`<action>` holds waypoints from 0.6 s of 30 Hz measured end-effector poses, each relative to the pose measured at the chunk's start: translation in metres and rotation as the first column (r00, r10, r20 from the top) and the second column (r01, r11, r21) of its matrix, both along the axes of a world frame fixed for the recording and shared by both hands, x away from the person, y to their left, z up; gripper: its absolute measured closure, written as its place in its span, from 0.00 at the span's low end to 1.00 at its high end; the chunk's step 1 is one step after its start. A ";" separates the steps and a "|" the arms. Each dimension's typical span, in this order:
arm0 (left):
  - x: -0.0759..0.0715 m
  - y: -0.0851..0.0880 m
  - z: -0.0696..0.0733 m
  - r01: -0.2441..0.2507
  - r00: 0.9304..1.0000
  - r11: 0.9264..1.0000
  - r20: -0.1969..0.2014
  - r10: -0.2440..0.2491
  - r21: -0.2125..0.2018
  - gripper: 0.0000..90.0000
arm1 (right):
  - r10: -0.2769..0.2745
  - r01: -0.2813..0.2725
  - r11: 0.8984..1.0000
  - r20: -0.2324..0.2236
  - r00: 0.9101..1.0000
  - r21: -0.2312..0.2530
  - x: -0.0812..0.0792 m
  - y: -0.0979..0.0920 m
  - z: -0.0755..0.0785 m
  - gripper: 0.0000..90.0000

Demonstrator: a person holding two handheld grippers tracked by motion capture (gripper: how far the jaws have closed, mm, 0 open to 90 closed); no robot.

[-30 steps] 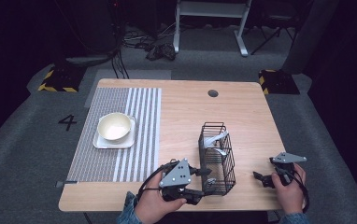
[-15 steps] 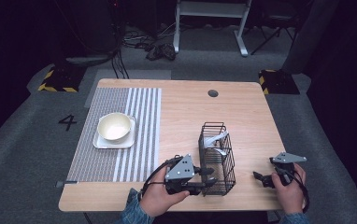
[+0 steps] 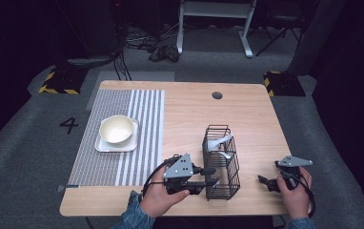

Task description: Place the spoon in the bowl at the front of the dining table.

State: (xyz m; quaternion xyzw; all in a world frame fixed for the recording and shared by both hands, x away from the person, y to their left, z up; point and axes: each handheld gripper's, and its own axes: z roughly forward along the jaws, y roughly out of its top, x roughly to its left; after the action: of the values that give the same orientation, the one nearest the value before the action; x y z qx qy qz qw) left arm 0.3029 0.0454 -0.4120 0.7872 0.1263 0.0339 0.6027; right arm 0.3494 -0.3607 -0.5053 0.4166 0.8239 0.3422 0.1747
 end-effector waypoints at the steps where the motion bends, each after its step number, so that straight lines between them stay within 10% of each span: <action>1: 0.001 0.000 -0.001 -0.005 1.000 1.000 0.000 0.005 0.004 0.76 | -0.001 0.001 1.000 0.000 1.000 0.000 0.000 0.000 0.000 0.00; 18: 0.009 -0.012 -0.006 -0.024 0.999 0.999 0.043 0.022 0.042 0.78 | -0.001 0.001 1.000 0.000 1.000 0.001 0.000 0.000 0.000 0.00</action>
State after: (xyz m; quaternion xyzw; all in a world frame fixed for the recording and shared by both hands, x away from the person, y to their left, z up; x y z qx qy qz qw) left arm 0.3119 0.0339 -0.4184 0.7975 0.1216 0.0601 0.5879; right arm 0.3494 -0.3607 -0.5053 0.4172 0.8236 0.3423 0.1747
